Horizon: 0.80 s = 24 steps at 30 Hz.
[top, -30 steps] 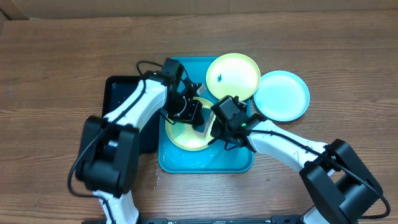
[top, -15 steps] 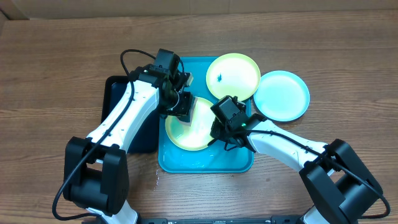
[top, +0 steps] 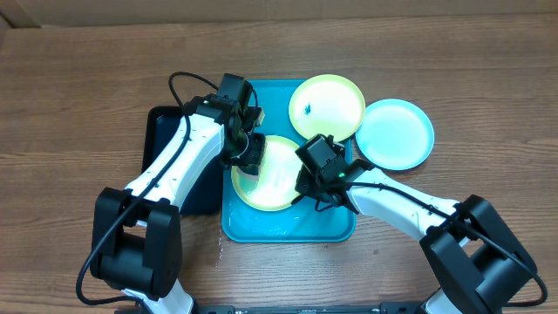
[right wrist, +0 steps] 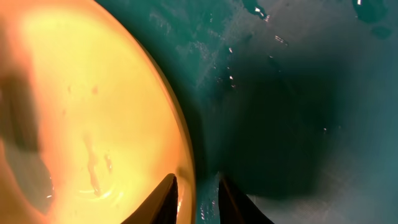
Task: Clean dirty plates on tray and stack at the side
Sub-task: 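Scrub the yellow plate surface with the sponge in the left gripper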
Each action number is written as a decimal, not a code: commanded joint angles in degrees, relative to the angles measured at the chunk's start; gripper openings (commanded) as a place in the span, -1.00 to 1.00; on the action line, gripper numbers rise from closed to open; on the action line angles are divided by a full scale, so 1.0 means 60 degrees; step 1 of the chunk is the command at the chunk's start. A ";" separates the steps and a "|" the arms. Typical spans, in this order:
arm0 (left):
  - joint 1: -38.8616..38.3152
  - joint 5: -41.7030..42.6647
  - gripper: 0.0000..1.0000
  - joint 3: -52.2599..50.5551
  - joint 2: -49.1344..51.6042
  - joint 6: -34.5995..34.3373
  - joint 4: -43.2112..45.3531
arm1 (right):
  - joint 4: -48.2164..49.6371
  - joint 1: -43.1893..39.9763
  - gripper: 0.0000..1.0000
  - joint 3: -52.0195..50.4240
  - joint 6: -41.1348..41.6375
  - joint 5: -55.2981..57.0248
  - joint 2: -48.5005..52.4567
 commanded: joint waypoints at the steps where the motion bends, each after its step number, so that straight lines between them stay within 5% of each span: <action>1: -0.0022 -0.0186 -0.91 -0.0015 0.0095 -0.0106 -0.0029 | -0.0058 -0.0025 -0.51 0.0066 -0.0066 0.0226 -0.0565; 9: -0.0022 -0.0208 -0.92 -0.0015 0.0095 -0.0106 0.0011 | -0.0098 -0.0025 -0.74 0.0062 -0.0066 0.0404 -0.0565; 24: -0.0149 -0.0215 -0.92 -0.0015 0.0095 -0.0102 0.0011 | -0.0011 -0.0025 -0.79 0.0055 -0.0062 0.0328 -0.0339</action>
